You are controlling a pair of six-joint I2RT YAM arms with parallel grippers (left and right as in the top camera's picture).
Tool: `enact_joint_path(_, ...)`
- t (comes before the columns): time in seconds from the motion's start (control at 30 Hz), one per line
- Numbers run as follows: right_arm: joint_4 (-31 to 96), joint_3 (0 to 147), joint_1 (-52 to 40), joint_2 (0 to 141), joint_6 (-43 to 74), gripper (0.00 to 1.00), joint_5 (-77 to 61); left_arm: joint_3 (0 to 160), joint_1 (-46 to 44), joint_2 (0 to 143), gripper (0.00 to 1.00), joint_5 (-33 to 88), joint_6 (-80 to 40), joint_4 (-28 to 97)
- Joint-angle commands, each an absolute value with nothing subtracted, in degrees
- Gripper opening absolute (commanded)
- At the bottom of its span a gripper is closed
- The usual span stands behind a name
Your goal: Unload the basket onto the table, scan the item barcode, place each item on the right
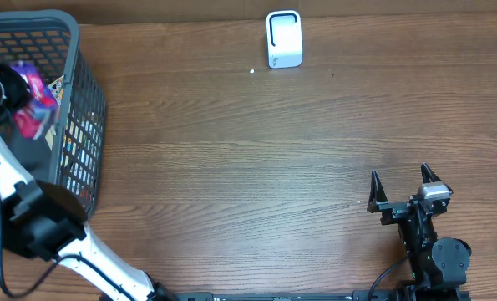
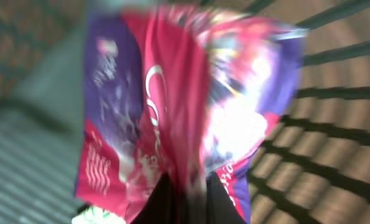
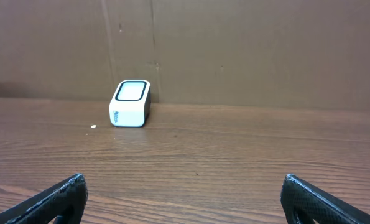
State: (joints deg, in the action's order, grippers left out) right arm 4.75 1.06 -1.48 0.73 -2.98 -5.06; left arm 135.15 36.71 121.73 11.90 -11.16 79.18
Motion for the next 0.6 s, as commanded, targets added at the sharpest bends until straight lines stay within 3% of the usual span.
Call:
enact_joint_path(0.0,4.5,0.5,-1.0,0.2,-3.0,1.00,-4.5,137.0,35.2,110.8,0.04,14.1,-9.4,76.5)
enact_joint_path(0.33,4.5,0.5,-1.0,0.2,-3.0,1.00,-4.5,137.0,22.7,100.6,0.04,10.5,-9.5,76.2)
enact_joint_path(0.57,4.5,0.5,-1.0,0.2,-3.0,1.00,-4.5,137.0,19.6,104.0,0.04,-14.6,-21.6,79.8)
